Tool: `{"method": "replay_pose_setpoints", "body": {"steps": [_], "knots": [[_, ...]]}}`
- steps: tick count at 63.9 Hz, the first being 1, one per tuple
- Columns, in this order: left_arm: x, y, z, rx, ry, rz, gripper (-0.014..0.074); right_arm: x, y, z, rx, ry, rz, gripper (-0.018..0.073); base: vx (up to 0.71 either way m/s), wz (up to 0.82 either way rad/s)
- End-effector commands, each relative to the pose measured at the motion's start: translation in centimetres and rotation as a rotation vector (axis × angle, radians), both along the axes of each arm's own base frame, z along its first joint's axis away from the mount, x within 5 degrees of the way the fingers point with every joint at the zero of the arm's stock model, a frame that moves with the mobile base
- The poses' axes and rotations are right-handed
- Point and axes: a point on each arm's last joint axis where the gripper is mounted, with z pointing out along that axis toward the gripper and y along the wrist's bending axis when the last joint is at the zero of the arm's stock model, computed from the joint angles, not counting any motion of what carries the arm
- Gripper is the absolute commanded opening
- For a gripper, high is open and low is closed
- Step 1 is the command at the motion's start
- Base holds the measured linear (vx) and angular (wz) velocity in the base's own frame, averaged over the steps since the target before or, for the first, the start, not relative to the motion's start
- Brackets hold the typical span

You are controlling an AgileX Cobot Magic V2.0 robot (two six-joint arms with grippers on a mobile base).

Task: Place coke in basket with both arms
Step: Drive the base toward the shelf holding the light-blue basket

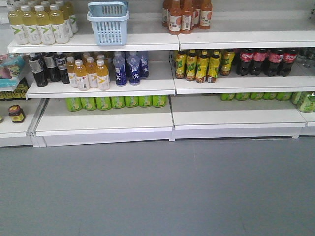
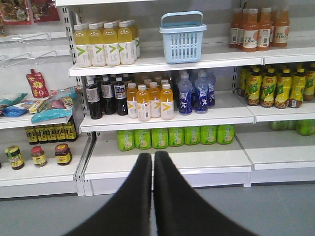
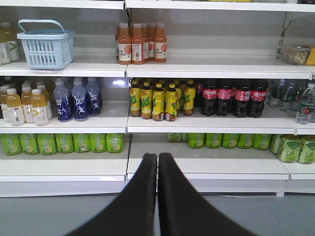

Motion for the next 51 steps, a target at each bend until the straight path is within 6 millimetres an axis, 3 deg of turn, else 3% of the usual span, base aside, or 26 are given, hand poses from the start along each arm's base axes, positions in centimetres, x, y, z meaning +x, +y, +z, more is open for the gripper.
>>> {"method": "replay_pose_setpoints", "body": {"steps": [1,51], "knots": [[-0.22,-0.12,1.87,0.002,-0.123,-0.015,-0.0006,-0.04,-0.01,0.54,-0.011,-0.081,-0.002,-0.0002,0.00,0.00],[-0.22,-0.12,1.87,0.002,-0.123,-0.015,-0.0006,-0.04,-0.01,0.54,-0.011,-0.081,-0.002,-0.0002,0.01,0.00]]}}
